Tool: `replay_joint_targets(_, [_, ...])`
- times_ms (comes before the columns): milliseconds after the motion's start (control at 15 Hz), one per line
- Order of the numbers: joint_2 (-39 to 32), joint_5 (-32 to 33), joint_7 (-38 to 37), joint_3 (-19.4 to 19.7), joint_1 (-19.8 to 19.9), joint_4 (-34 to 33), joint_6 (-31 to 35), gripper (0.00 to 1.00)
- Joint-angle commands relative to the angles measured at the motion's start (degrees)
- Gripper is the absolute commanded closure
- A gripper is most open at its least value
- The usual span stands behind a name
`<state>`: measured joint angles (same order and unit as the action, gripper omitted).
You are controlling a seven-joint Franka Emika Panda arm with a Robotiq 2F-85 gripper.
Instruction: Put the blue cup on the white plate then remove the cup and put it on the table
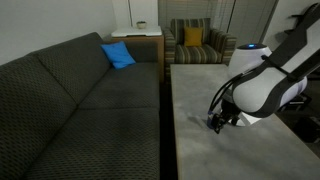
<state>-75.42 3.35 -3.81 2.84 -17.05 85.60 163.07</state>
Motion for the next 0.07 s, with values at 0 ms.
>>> replay_joint_targets(0, [5.2, 0.7, -2.4, 1.5, -1.7, 7.6, 1.8, 0.0])
